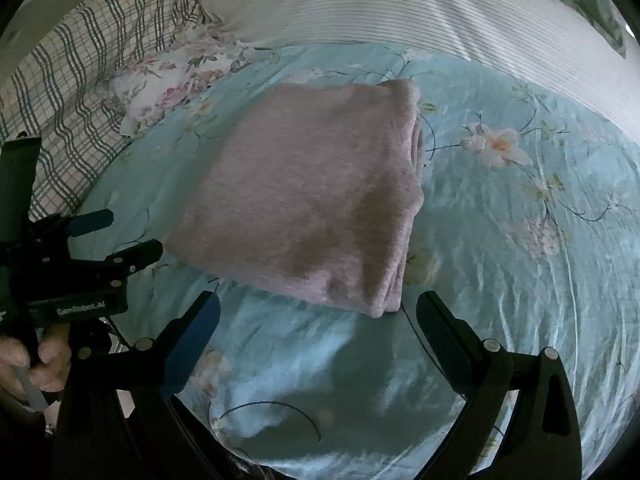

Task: Fold small clothes

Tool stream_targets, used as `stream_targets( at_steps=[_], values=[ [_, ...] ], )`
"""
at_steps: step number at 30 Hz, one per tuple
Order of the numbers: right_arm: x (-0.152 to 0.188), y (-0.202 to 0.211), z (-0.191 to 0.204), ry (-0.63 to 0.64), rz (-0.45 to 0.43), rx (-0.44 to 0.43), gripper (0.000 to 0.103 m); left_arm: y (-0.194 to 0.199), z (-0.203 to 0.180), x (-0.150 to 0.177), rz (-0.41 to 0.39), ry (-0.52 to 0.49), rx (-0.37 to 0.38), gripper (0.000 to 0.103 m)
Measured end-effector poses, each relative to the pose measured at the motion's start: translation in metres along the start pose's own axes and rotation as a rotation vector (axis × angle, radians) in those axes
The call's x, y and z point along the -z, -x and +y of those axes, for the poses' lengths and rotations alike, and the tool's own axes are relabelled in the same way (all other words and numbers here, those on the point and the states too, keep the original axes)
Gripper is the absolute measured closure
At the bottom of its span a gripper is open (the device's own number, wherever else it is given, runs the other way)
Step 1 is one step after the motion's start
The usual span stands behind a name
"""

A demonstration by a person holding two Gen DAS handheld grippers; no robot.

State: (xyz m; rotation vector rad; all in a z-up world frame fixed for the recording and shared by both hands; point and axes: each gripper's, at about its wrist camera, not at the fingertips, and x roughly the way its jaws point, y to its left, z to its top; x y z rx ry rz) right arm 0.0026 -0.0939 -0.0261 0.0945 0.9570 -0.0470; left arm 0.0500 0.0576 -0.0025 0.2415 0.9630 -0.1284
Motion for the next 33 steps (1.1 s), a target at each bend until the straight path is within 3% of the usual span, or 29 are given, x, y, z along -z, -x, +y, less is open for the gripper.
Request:
stream_targets(
  at_steps=[33],
  values=[
    [-0.010, 0.012, 0.001, -0.005, -0.038, 0.021, 0.004, 0.015, -0.006, 0.000, -0.056, 0.006, 0.010, 0.012]
  ],
)
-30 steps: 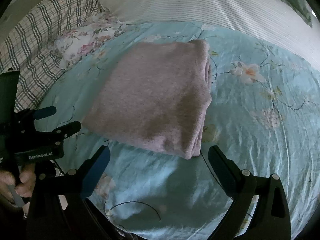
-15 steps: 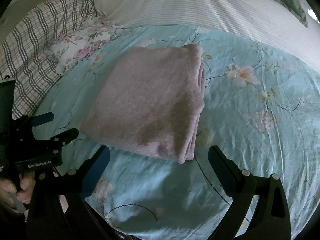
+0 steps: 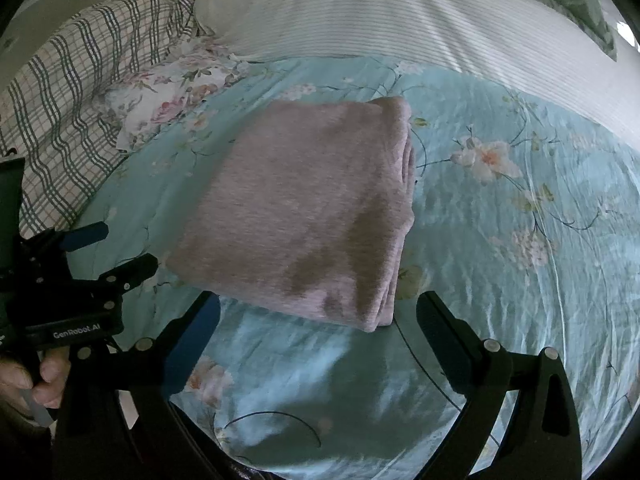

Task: Fold small clothes

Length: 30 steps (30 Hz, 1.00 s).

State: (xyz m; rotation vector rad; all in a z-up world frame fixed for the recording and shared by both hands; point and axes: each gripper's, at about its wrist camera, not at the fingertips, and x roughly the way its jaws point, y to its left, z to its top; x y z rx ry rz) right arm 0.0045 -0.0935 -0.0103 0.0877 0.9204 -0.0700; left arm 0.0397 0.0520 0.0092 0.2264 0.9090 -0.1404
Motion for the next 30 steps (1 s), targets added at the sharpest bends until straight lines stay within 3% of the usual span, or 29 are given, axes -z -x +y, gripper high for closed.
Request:
stream_targets(
  at_steps=[30],
  values=[
    [-0.0098, 0.0031, 0.0077, 0.011, -0.014, -0.009, 0.004, 0.0029, 0.0034, -0.0058, -0.015, -0.010, 0.012, 0.012]
  ],
)
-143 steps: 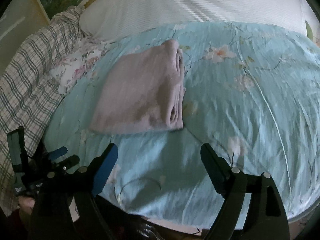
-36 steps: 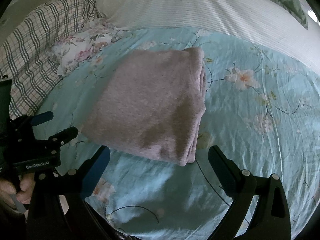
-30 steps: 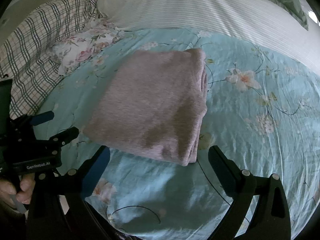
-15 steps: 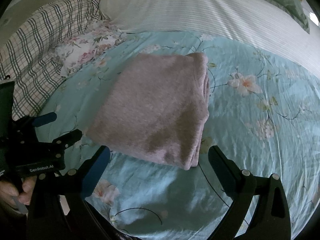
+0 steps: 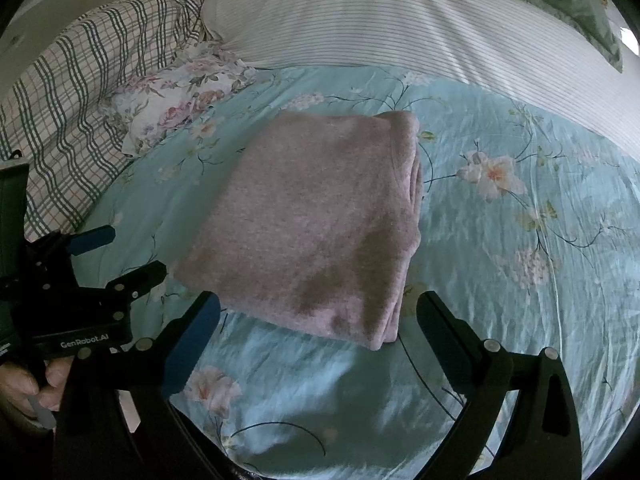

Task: Fold small clothes

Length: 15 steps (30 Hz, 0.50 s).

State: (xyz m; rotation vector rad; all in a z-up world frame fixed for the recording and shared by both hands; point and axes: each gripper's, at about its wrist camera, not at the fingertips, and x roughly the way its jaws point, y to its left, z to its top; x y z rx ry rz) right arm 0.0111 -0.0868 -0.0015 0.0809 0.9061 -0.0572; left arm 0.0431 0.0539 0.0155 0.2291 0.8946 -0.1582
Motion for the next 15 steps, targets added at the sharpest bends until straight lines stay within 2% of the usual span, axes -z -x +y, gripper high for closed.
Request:
stream_targets(
  at_steps=[15],
  values=[
    [-0.0078, -0.0014, 0.0000, 0.003, -0.006, 0.001, 0.004, -0.0010, 0.0034, -0.0067, -0.008, -0.002, -0.005, 0.012]
  ],
)
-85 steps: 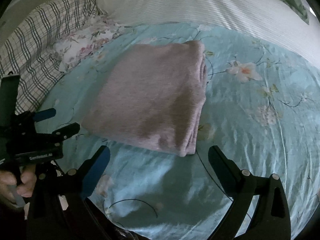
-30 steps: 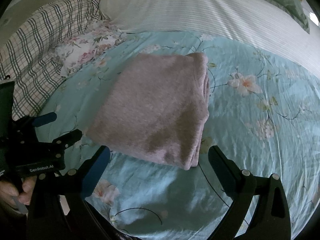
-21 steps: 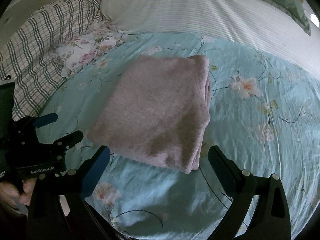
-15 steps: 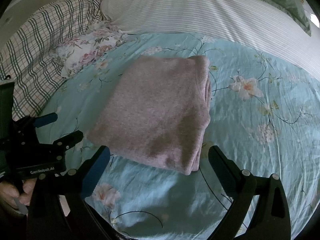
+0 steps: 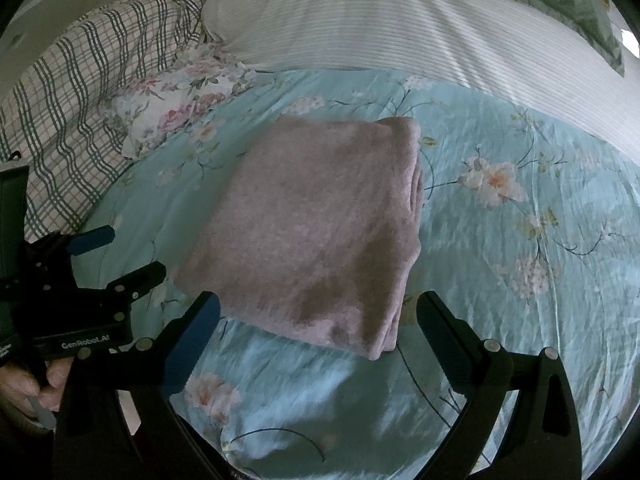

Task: Fold small clothes

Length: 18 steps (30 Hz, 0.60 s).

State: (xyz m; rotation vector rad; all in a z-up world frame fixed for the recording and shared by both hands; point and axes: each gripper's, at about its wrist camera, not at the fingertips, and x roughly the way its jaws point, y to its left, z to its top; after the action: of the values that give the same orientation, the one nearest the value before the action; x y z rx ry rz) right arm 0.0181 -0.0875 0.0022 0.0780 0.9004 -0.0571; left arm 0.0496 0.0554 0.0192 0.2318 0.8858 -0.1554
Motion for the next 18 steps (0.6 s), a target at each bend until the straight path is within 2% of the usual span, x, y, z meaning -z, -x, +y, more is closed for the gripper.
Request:
stream_targets(
  at_steps=[18],
  values=[
    [-0.011, -0.009, -0.013, 0.007, 0.009, 0.000, 0.004, -0.003, -0.001, -0.007, -0.001, -0.003, 0.002, 0.012]
  ],
)
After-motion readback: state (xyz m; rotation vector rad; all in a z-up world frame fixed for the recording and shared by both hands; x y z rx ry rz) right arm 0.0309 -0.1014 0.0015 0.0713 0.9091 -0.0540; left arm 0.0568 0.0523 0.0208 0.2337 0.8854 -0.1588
